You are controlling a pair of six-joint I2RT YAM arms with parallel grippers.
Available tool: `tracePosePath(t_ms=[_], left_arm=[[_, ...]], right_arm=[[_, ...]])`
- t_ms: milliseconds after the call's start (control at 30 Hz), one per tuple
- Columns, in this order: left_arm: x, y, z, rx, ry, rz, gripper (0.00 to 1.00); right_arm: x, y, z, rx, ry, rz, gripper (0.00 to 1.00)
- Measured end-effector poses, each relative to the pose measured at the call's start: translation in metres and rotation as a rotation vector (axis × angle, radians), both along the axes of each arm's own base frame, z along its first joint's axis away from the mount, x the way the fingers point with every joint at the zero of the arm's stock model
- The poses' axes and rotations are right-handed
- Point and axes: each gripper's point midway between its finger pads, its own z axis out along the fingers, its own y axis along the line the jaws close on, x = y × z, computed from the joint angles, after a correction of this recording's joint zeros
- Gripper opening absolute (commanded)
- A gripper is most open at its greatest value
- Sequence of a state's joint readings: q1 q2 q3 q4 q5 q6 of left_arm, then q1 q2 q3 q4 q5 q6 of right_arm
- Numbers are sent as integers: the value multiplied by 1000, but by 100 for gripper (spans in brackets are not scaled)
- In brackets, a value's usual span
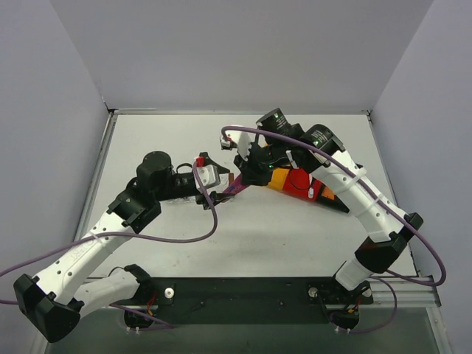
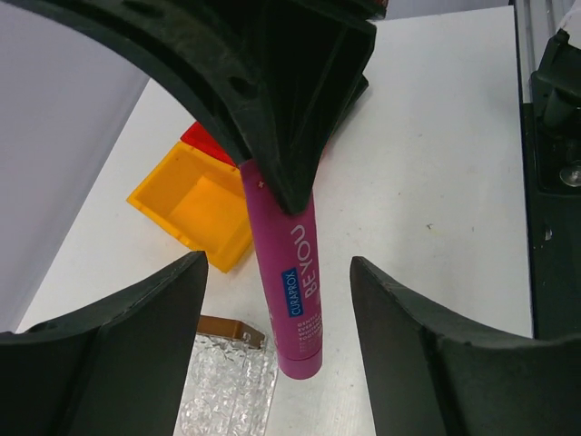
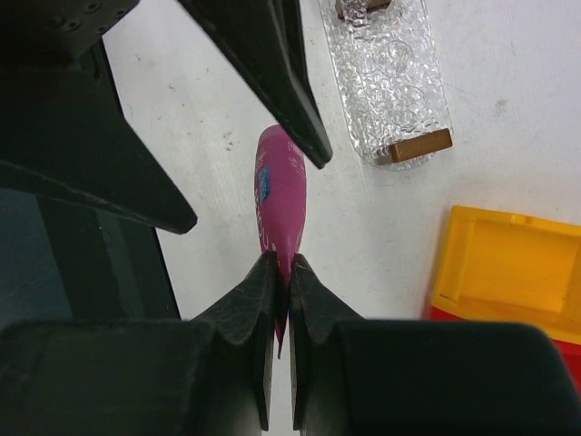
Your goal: Prepare toiletry sets of a toothbrush and toothpaste on the tray
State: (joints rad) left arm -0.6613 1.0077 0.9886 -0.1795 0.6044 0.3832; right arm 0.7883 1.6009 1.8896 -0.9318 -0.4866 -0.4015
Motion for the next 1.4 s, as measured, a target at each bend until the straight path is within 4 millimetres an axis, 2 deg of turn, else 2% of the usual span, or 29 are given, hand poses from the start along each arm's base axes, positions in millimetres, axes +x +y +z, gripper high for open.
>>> tracePosePath(t_ms=[233, 633, 900, 1100, 1300, 1400], left_arm=[[2, -2, 8, -52, 23, -36, 64], [-8, -12, 0, -77, 130, -136, 54], [-14, -16, 2, -103, 167, -186, 43], [-15, -20, -9, -82, 211, -215, 37], [-15, -20, -12, -59, 202, -228, 31], [-16, -19, -12, -54, 193, -233, 15]], right_arm=[[-13, -1, 13, 35, -22, 49, 0], [-21, 2, 11, 26, -21, 85, 0], [-24, 4, 11, 24, -25, 99, 0], [-27, 5, 9, 8, -36, 107, 0], [-27, 5, 7, -16, -62, 111, 0], [-27, 6, 7, -22, -68, 110, 0]])
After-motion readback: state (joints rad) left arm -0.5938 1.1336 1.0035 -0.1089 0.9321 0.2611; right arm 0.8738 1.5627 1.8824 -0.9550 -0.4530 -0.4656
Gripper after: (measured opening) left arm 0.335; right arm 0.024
